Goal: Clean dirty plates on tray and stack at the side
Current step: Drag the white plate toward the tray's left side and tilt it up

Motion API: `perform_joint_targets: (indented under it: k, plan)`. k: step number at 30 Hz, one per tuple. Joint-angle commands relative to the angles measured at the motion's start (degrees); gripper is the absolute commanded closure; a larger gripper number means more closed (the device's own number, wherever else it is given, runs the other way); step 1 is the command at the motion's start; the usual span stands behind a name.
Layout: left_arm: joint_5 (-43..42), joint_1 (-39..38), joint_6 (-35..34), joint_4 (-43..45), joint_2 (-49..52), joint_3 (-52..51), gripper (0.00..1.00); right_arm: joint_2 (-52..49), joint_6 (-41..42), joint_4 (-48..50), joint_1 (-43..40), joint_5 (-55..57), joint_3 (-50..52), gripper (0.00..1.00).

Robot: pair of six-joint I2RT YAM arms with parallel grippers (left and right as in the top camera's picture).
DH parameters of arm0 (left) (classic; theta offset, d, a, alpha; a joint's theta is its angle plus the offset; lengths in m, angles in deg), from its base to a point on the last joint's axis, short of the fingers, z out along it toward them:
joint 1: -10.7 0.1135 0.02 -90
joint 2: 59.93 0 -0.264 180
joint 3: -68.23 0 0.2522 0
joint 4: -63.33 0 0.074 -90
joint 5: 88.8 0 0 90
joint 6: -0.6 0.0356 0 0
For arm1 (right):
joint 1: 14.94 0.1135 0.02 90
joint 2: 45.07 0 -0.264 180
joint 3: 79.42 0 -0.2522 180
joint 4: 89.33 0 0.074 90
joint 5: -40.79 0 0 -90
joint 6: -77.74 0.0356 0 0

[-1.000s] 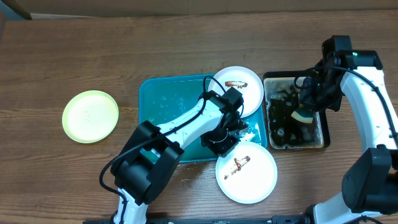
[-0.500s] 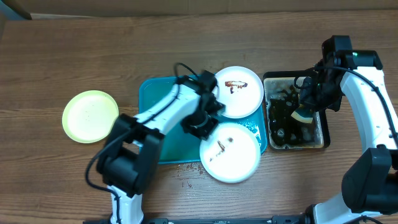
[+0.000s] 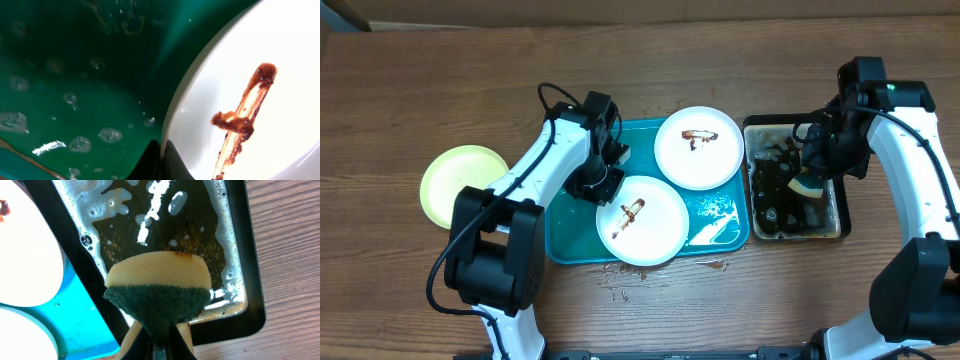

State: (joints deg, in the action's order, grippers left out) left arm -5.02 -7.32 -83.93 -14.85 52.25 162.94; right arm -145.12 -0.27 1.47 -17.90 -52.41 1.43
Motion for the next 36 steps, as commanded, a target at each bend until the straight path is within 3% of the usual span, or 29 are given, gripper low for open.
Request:
perform_joint_targets:
  k: [1,7,8,10,13,16,19,22,30,36]
  plan:
    - [5.81,-0.31,5.77,3.02,-1.2,0.7,0.96,2.05,-0.11,0.11,0.09,-0.39,-0.24,0.96]
    - [15.08,-0.28,6.32,12.15,-1.2,0.72,0.9,2.05,-0.09,-0.11,0.11,-0.39,-0.24,0.96]
    - [16.17,-0.26,5.99,13.29,-1.2,0.76,0.85,2.05,-0.11,-0.11,0.11,-0.39,-0.24,0.96]
    - [17.07,0.04,3.67,13.46,-1.2,1.95,0.53,2.05,-0.09,-0.11,0.09,-0.39,-0.24,0.96]
    - [13.11,0.07,0.52,8.44,-1.27,4.87,0.49,2.05,-0.09,-0.09,0.09,-0.37,-0.24,0.96]
    - [0.39,-0.15,-3.98,-1.68,-1.31,8.63,0.43,2.05,-0.09,0.09,0.09,-0.37,-0.24,0.96]
    - [-6.82,-0.37,-13.0,-10.88,-1.31,9.55,0.38,2.05,-0.09,0.24,0.09,-0.37,-0.24,0.96]
    - [-7.56,-0.39,-20.98,-15.43,-1.29,7.91,0.27,2.05,-0.11,0.11,0.09,-0.37,-0.24,0.96]
    - [-7.3,-0.48,-25.51,-9.22,-1.27,-2.08,0.37,2.05,-0.11,0.07,0.09,-0.39,-0.24,0.96]
    - [-5.16,-0.48,-27.61,-4.22,-1.27,-8.24,0.37,2.05,-0.09,0.09,0.09,-0.39,-0.24,0.96]
